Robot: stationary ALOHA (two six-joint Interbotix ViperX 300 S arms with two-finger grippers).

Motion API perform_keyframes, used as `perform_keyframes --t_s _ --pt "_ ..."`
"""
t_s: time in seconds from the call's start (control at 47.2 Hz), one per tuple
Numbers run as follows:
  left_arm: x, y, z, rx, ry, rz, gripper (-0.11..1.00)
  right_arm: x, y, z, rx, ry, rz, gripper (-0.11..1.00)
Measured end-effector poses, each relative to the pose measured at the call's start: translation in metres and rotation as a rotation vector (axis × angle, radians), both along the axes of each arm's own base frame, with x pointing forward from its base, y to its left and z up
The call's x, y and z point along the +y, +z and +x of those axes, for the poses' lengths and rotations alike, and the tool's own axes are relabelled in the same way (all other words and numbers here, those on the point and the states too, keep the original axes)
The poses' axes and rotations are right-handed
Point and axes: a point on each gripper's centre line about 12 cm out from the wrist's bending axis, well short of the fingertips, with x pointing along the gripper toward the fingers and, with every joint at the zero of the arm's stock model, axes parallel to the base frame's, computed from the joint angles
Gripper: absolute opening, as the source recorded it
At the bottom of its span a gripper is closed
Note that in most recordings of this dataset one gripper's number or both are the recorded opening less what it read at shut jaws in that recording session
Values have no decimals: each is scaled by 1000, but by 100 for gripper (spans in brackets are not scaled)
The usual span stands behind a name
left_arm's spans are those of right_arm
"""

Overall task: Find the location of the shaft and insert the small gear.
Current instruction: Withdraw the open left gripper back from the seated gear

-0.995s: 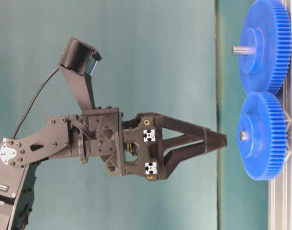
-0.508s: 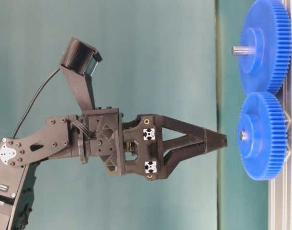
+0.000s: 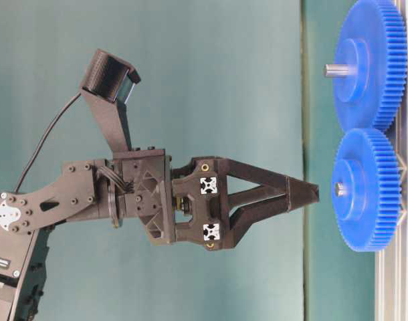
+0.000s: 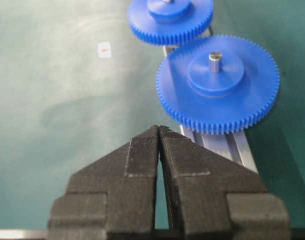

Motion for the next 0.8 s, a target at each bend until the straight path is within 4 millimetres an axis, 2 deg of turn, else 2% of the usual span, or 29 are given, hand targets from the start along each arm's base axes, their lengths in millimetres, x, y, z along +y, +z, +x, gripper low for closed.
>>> perform_keyframes --t_s 0.191,0.593,0.805 --pt "-5 4 -2 2 -11 1 85 0 0 0 0 -2 0 5" --pt "-6 36 -13 -47 -9 5 85 0 0 0 0 0 0 5" --pt "-6 41 -15 -57 -10 6 85 0 -1 0 3 -2 0 5"
